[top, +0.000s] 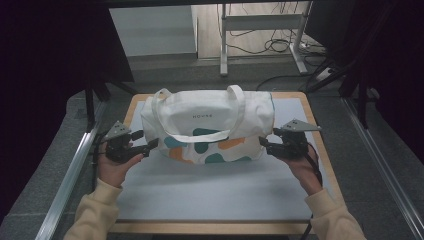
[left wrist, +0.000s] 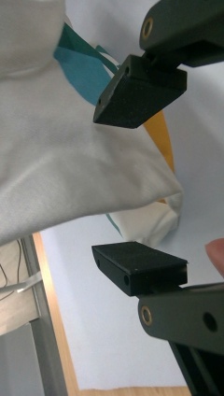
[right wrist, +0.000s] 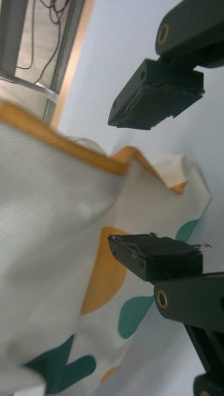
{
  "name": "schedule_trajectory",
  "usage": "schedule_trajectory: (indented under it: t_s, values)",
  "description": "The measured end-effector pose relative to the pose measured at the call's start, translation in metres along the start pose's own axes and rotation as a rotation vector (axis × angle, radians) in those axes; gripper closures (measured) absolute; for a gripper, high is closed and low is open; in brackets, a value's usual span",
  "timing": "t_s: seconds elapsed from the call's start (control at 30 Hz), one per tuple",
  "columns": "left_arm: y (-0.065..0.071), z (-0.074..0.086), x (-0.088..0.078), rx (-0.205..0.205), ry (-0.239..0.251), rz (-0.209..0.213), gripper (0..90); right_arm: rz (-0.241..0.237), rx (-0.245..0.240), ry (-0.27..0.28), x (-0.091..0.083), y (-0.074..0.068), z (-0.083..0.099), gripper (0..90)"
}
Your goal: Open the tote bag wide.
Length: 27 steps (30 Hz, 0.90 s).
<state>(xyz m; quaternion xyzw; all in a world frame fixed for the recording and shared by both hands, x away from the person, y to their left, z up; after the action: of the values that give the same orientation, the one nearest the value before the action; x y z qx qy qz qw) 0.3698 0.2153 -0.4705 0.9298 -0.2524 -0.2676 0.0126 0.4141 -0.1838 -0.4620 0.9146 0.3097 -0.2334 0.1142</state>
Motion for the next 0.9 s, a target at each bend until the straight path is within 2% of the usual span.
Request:
schedule_trajectory:
  t_s: [0.1, 0.23, 0.33, 0.4, 0.47, 0.53, 0.7, 0.9]
  values:
    - [0.000, -0.004, 0.003, -0.004, 0.002, 0.018, 31.8, 0.001, -0.015, 0.013, -0.002, -0.001, -0.009, 37.6]
    - [0.001, -0.007, 0.009, 0.001, -0.002, 0.043, 37.2, 0.001, -0.026, 0.030, -0.002, -0.002, -0.018, 45.9]
    - [0.005, -0.007, 0.010, 0.014, -0.001, 0.070, 52.4, -0.004, -0.030, 0.030, 0.000, -0.003, -0.020, 57.6]
    - [0.006, -0.007, 0.009, 0.041, 0.003, 0.053, 63.4, -0.012, -0.029, 0.027, 0.002, -0.004, -0.020, 64.1]
    - [0.008, -0.007, 0.006, 0.064, 0.019, 0.055, 74.1, -0.016, -0.032, 0.029, 0.001, -0.005, -0.020, 67.1]
    - [0.009, -0.006, 0.003, 0.072, 0.029, 0.054, 80.6, -0.016, -0.040, 0.040, -0.001, -0.006, -0.020, 68.8]
    - [0.012, 0.001, -0.003, 0.075, 0.037, 0.083, 84.5, -0.033, -0.051, 0.050, -0.008, -0.011, -0.015, 71.9]
    - [0.018, 0.014, -0.004, 0.090, 0.022, 0.107, 85.6, -0.062, -0.059, 0.033, -0.008, -0.016, -0.001, 75.5]
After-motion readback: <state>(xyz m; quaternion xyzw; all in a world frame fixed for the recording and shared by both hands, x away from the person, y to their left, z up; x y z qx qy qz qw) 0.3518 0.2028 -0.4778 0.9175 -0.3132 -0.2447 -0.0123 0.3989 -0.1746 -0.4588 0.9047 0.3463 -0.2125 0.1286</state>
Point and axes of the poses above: each handheld gripper's, and its own axes: x roughly forward along the jaws, z roughly out of its underside, y roughly to its right, the point moved 8 cm from there along x, roughly forward along the jaws, and after that the axes turned 3 degrees about -x, right-handed, at the moved point
